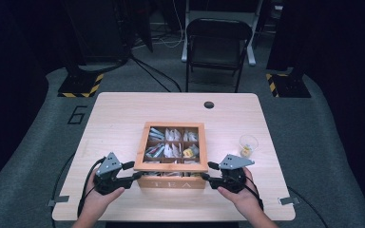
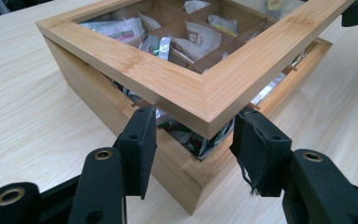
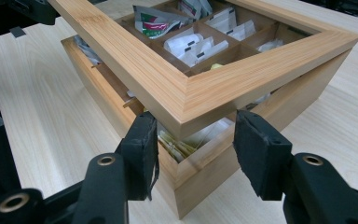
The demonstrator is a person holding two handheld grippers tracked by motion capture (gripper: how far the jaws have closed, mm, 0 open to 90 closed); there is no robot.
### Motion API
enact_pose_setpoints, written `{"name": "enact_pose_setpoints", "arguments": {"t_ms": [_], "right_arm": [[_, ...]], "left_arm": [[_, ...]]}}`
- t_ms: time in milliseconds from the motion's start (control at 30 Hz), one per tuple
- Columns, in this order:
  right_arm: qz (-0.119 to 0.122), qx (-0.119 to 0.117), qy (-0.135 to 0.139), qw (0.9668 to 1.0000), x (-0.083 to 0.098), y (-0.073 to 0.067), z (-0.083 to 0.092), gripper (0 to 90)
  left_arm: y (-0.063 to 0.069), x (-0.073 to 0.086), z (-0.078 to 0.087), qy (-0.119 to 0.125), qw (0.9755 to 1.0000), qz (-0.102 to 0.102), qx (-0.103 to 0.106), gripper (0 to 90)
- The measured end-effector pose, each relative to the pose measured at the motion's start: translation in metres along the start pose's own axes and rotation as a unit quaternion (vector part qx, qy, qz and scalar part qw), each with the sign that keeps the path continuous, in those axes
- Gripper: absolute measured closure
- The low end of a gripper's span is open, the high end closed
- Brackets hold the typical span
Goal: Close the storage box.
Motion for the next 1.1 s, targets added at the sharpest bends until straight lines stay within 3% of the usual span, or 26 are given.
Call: {"name": "enact_pose_setpoints", "arguments": {"t_ms": [333,367,400,433,467,533,633,767,1100], "right_arm": [[-0.009,-0.003,-0.005,0.9999,0.009,-0.002,-0.002,49.9],[-0.007,-0.004,-0.005,1.0000,0.010,-0.003,-0.002,50.1],[-0.008,-0.005,-0.010,0.9999,0.011,-0.003,-0.002,50.1],[0.000,-0.003,-0.025,0.9997,0.014,-0.005,-0.004,48.9],[-0.001,-0.002,-0.024,0.9997,0.016,-0.006,-0.005,49.2],[-0.002,-0.006,-0.014,0.9999,0.017,-0.007,-0.003,52.0],[-0.009,-0.008,-0.009,0.9999,0.015,-0.006,-0.001,52.4],[-0.011,-0.006,-0.010,0.9999,0.016,-0.005,0.002,51.7],[-0.035,0.001,0.005,0.9994,0.015,0.007,0.013,47.9]], "left_arm": [[0.006,0.007,-0.001,-0.009,0.9999,-0.008,-0.005,49.1],[0.006,0.007,0.000,-0.005,1.0000,-0.006,-0.004,48.5],[0.005,0.006,0.003,0.021,0.9997,0.009,0.005,49.0],[0.005,0.005,0.004,0.031,0.9993,0.019,0.010,53.8],[0.006,0.002,0.007,0.035,0.9993,0.013,0.005,53.4],[0.009,-0.001,0.005,0.018,0.9998,-0.007,0.000,53.5],[0.011,-0.001,0.003,0.011,0.9998,-0.014,0.005,53.4],[0.009,0.001,0.002,0.007,0.9999,-0.005,0.010,52.3],[0.001,0.003,0.003,0.011,0.9999,0.012,-0.004,49.2]]}}
Point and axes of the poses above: each handheld gripper's, and its own axes: z roughly backward along the jaws, x roughly out of its underside, y roughly to its right, the point moved 2 cm from there along -z, roughly forward along the jaws, and after that the axes turned 4 degrees about y, right-handed, at the moved point
